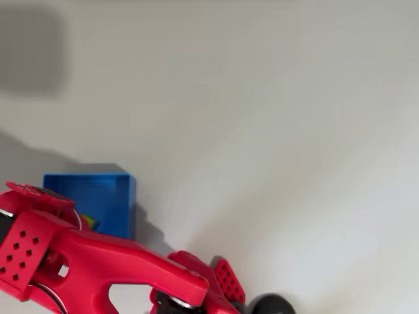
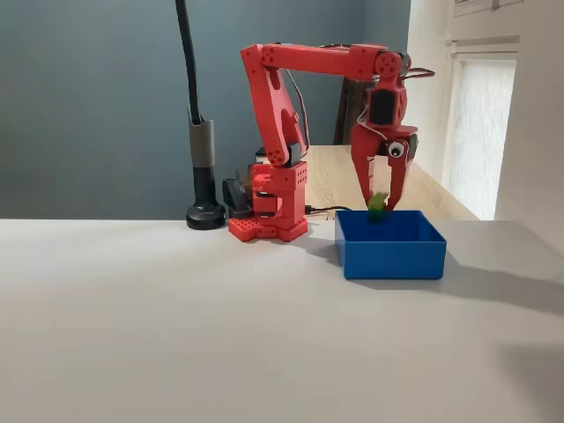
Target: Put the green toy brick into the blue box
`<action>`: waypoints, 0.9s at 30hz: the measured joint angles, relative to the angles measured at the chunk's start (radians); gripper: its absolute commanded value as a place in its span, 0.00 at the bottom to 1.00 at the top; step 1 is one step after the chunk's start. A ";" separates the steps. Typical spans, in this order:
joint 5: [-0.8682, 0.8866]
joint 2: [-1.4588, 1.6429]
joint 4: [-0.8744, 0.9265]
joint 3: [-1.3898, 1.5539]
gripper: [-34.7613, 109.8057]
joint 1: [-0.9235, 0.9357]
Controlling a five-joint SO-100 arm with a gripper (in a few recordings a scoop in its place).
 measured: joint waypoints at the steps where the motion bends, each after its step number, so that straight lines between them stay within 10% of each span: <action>1: -0.009 0.000 0.000 0.000 0.40 0.000; 14: -0.005 0.000 0.101 -0.152 0.24 0.026; 27: -0.061 0.025 0.104 -0.213 0.24 0.469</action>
